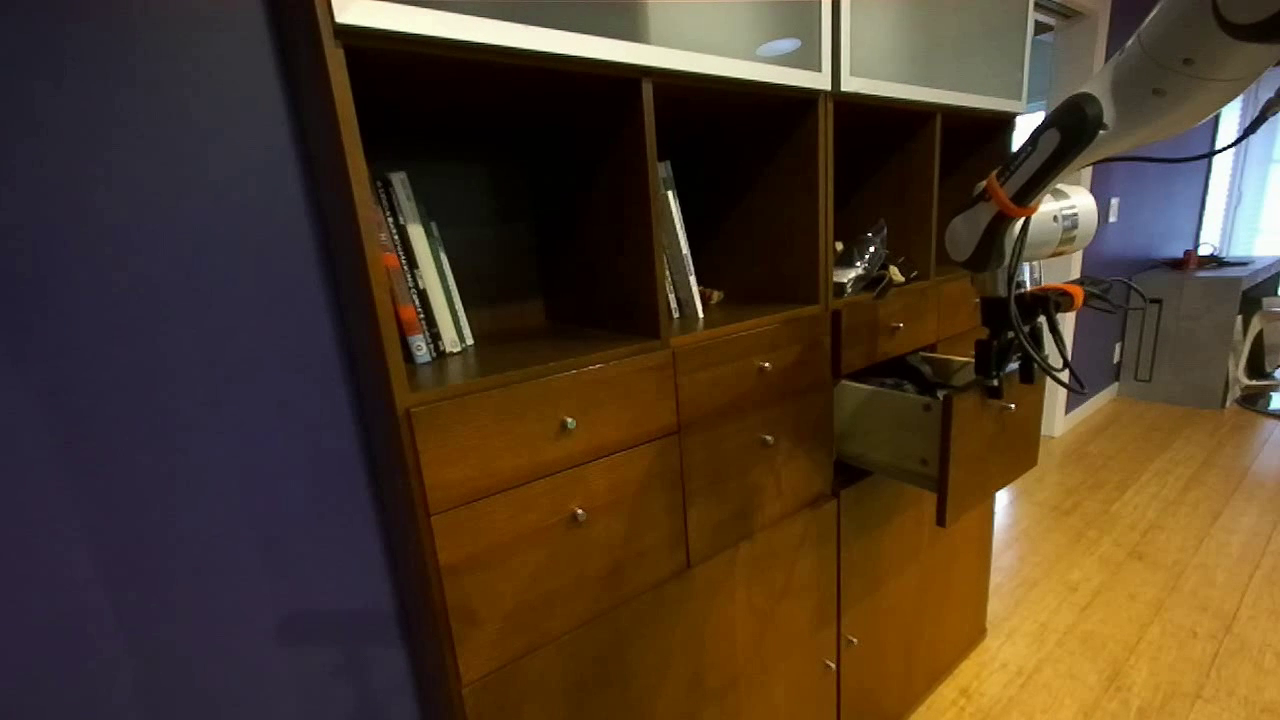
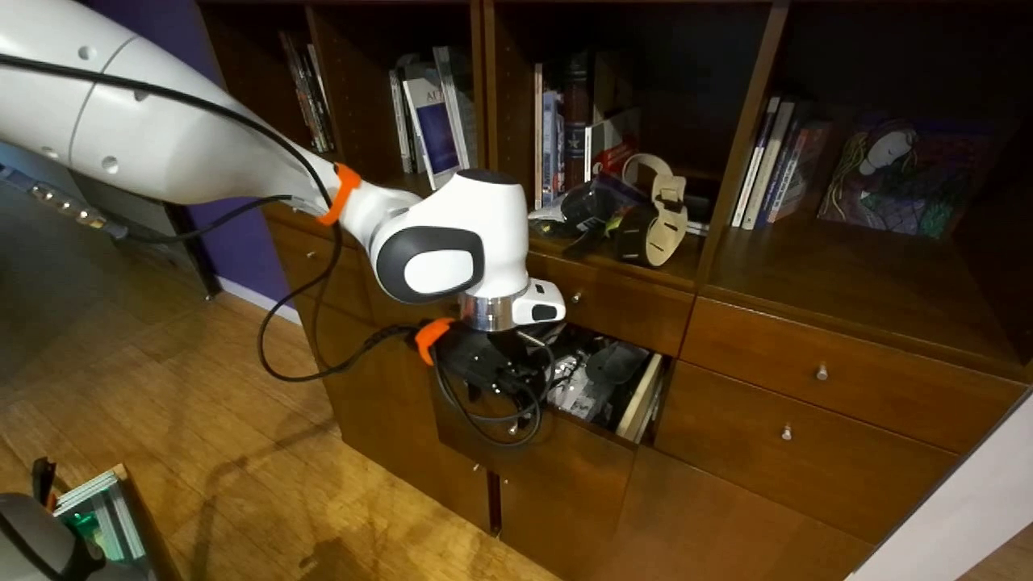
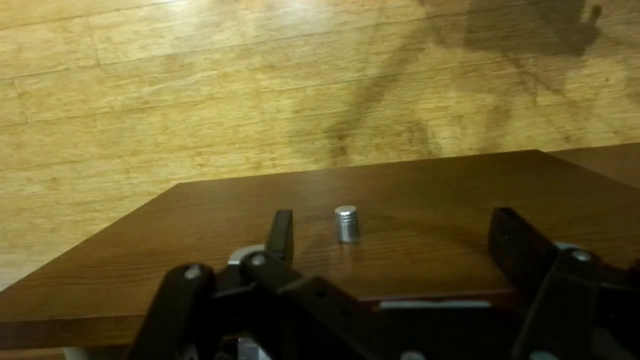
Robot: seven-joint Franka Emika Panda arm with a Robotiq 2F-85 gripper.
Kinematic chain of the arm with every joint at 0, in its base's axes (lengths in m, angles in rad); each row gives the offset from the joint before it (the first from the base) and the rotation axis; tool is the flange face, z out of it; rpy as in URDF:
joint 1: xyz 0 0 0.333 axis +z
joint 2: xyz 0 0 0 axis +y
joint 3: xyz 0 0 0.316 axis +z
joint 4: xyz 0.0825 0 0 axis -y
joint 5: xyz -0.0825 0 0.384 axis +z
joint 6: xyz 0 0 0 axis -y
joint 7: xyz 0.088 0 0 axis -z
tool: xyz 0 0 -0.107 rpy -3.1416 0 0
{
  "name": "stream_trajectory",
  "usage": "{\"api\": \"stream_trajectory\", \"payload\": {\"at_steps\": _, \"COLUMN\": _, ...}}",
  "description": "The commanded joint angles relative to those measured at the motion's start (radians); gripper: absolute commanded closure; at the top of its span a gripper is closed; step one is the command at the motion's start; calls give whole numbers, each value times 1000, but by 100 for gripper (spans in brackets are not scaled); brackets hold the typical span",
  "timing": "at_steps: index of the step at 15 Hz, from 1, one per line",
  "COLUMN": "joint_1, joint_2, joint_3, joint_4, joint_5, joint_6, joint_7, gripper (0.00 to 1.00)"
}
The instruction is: Close the drawer
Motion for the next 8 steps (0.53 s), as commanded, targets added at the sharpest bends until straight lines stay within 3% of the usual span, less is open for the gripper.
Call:
{"api": "stream_trajectory", "payload": {"at_steps": 1, "joint_1": -27, "joint_2": 38, "joint_3": 43, "joint_4": 23, "joint_5": 101, "joint_6": 82, "joint_7": -92, "gripper": 0}}
{"api": "stream_trajectory", "payload": {"at_steps": 8, "joint_1": -45, "joint_2": 103, "joint_3": 112, "joint_4": 35, "joint_5": 254, "joint_6": 327, "joint_7": -194, "gripper": 0}}
